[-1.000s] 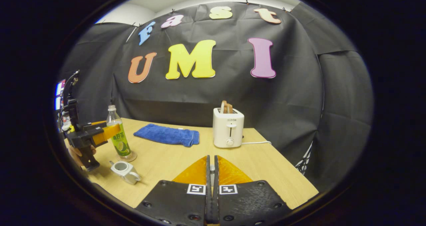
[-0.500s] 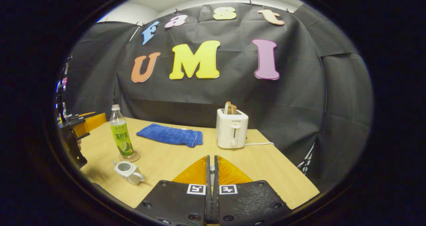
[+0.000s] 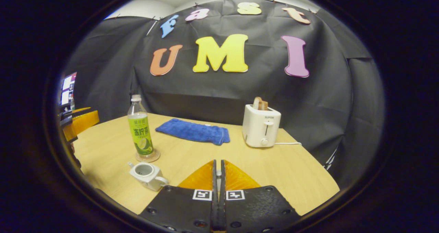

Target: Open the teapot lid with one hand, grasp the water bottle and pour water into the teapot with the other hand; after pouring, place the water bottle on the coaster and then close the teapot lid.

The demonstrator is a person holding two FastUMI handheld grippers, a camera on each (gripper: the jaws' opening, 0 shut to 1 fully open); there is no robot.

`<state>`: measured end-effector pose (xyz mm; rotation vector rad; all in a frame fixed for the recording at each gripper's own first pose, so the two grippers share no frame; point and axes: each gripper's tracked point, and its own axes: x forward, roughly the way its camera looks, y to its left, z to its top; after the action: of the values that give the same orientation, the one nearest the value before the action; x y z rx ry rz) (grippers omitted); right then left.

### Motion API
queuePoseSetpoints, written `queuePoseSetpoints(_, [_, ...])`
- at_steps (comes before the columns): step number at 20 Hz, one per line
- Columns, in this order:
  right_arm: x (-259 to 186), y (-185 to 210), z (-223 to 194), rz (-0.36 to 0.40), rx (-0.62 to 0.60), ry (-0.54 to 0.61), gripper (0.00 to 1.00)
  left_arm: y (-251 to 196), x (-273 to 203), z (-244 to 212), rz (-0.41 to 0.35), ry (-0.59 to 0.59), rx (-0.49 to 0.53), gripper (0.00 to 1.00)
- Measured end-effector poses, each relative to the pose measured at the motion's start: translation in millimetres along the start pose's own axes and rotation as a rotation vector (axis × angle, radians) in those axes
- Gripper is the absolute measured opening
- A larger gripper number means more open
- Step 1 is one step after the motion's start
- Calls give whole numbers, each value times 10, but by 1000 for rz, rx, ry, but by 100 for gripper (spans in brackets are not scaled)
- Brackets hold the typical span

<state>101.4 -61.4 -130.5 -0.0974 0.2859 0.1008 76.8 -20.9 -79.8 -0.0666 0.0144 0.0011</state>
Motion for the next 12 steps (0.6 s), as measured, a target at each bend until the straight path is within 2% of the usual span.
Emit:
queuePoseSetpoints(3, [44, 351, -1, 54, -15, -7, 0, 180, -88, 14, 18, -11, -14, 98])
queuePoseSetpoints(5, [99, 553, -13, 78, -13, -2, 0, 220, -104, 22, -3, -15, -31, 98])
queuePoseSetpoints(8, [133, 884, -14, 122, -5, -7, 0, 360, -89, 5, 4, -10, -27, 98])
queuePoseSetpoints(12, [172, 1173, 83, 150, 41, -34, 0, 433, -138, 52, 2, -14, -5, 98])
